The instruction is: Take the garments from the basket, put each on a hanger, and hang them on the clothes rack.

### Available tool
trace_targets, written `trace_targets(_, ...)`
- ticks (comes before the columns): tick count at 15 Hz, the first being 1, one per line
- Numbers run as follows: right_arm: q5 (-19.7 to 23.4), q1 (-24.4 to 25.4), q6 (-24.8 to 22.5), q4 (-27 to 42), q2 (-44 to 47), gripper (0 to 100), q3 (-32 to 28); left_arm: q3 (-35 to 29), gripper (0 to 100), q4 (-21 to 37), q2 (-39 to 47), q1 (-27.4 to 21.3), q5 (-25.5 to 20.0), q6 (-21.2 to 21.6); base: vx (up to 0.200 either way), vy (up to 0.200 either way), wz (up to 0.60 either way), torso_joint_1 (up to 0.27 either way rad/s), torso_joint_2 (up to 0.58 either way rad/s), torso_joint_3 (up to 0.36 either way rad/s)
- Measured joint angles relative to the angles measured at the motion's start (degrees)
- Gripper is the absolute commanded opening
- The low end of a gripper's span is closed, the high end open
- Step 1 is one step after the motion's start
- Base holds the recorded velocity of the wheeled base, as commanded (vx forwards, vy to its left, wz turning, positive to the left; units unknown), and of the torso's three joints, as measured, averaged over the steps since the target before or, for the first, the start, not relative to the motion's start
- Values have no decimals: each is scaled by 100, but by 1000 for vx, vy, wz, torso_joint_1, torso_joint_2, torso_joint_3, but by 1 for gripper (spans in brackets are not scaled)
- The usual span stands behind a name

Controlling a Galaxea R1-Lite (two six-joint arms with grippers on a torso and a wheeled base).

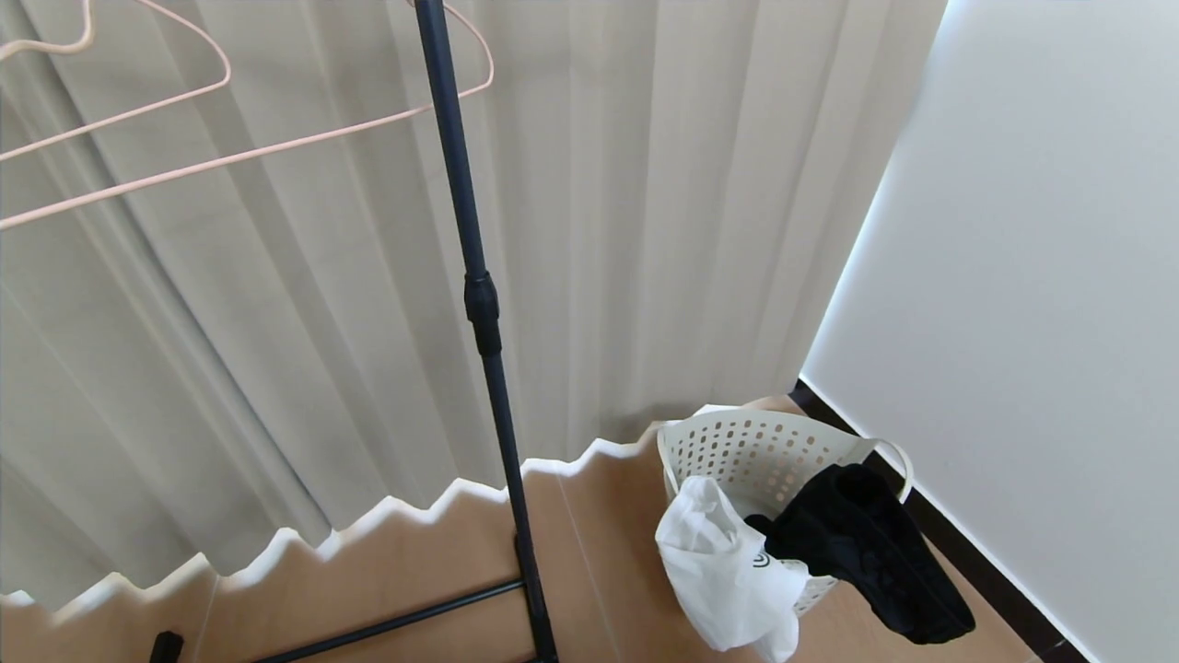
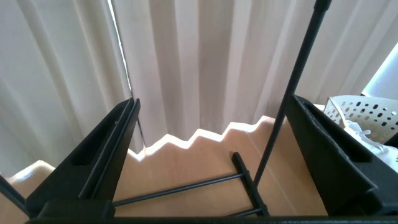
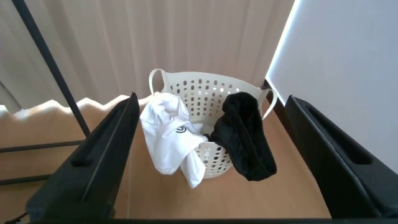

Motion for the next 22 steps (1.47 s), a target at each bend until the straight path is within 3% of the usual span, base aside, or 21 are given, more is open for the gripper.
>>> trace_targets(7, 2, 0, 2, 4, 0, 100, 2, 0, 100, 0, 0, 4, -6, 6, 0, 0, 0, 0, 0, -7)
trace_targets(17, 2, 2, 2, 4, 0, 100, 2, 0, 100, -2, 0, 4, 0, 0, 0, 0, 0, 4, 0, -164)
trace_targets(22, 2, 2, 0, 6, 0, 100, 5, 0, 100, 0, 0, 4, 0, -10, 0, 0, 0, -1, 126, 48)
